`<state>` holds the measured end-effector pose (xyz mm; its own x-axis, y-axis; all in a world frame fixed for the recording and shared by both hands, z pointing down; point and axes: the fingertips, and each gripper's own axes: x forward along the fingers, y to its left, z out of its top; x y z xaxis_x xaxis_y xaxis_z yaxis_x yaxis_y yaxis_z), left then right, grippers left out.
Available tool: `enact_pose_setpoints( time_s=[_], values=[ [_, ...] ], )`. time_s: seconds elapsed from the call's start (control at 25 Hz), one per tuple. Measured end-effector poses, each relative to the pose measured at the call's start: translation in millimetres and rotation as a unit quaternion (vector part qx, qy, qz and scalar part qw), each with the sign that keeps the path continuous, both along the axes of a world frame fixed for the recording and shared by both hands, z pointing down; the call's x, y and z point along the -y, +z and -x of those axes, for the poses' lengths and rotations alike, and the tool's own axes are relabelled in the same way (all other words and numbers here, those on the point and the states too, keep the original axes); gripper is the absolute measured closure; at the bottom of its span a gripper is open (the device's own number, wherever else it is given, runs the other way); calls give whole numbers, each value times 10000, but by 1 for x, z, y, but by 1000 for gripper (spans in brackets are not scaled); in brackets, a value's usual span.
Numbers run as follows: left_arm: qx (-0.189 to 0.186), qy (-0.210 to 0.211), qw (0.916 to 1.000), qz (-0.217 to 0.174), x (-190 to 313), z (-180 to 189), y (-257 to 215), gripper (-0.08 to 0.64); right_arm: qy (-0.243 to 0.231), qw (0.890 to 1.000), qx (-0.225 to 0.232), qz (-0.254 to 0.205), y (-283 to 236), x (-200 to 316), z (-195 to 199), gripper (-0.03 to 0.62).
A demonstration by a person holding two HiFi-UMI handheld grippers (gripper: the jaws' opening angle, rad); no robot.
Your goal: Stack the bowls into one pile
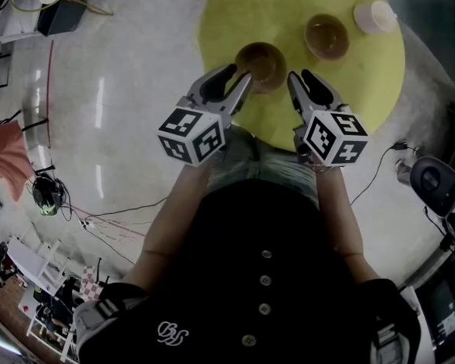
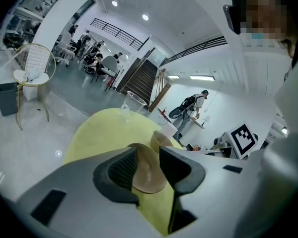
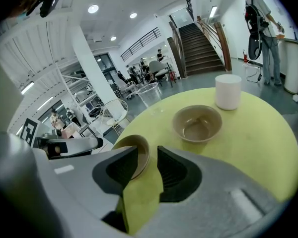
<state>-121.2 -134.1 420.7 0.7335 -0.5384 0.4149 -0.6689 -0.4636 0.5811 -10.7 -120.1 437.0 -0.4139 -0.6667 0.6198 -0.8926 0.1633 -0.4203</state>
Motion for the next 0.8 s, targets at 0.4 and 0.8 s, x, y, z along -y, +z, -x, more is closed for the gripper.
enact_pose_setpoints(
  time_s=[0.4, 0.8],
  values=[
    [-51, -289, 9996, 21, 0, -31, -10, 433, -130, 9999, -64, -43, -14, 10, -42, 480],
    [-144, -516, 9986, 1, -1, -74, -17, 433, -269, 9995, -69, -116, -25, 21, -91, 480]
  ],
)
